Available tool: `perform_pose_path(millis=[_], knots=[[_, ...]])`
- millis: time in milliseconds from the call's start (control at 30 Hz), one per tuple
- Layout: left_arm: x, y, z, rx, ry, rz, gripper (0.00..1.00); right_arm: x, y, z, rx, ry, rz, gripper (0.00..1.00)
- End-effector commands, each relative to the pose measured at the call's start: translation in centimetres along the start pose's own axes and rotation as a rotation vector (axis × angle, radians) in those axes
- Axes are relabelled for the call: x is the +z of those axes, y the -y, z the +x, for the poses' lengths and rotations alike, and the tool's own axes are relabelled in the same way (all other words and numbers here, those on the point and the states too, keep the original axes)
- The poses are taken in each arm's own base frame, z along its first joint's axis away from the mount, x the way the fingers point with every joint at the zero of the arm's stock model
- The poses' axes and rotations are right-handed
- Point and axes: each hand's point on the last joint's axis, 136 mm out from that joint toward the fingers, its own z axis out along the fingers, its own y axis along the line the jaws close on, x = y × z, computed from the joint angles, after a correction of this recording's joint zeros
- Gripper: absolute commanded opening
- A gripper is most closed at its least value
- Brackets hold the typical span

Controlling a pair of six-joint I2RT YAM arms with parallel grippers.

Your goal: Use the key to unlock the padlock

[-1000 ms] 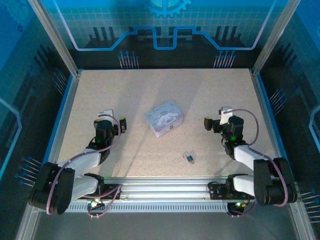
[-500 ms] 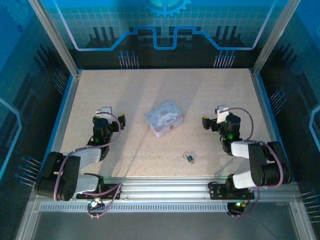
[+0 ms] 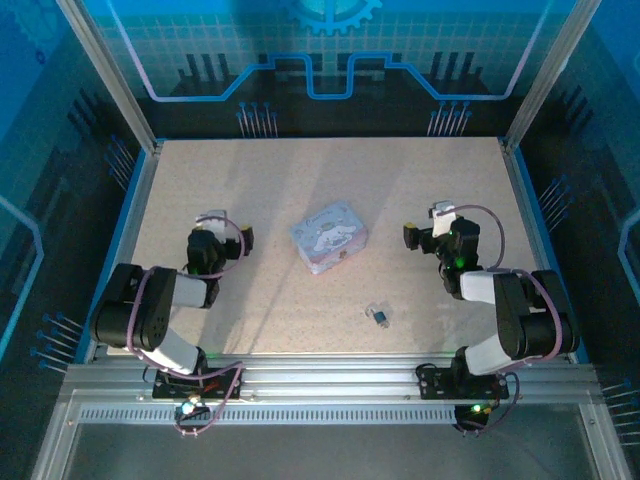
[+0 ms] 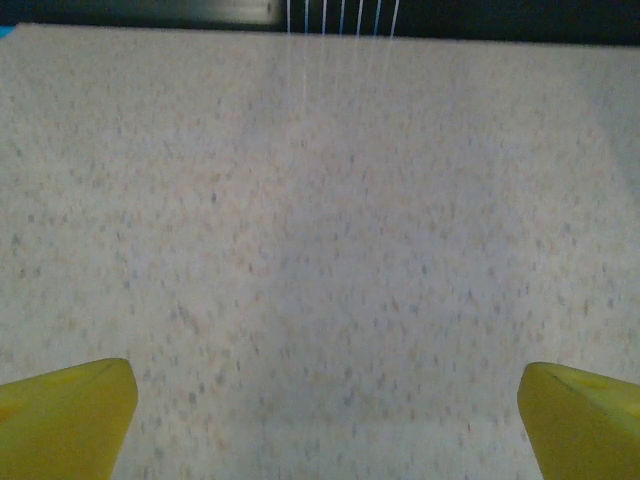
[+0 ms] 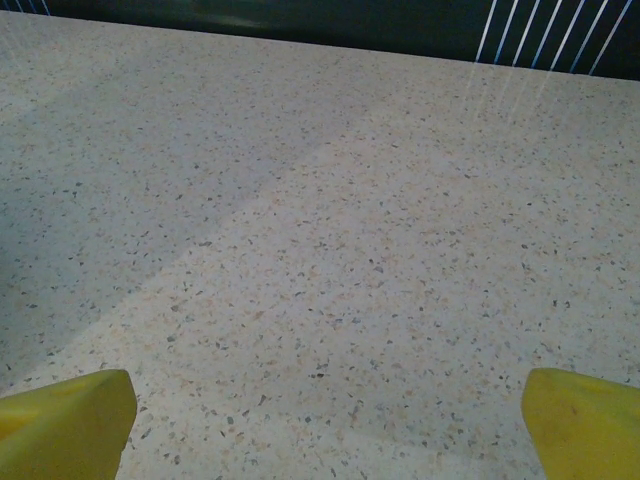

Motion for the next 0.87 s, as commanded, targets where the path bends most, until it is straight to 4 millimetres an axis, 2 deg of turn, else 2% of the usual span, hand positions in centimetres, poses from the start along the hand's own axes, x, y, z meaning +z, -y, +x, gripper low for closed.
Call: perform_pose_path(millis=[0, 833], knots=[[0.33, -0.07, -1.09, -0.032, 0.013, 0.044, 0.99, 0.23, 0.31, -0.11, 0.01, -0.002, 0.006, 1.0], [0.36, -0.08, -1.13, -0.028, 0.014, 0.042, 0.99, 0.3, 0.16, -0.11, 0.0, -0.004, 0.014, 1.0]])
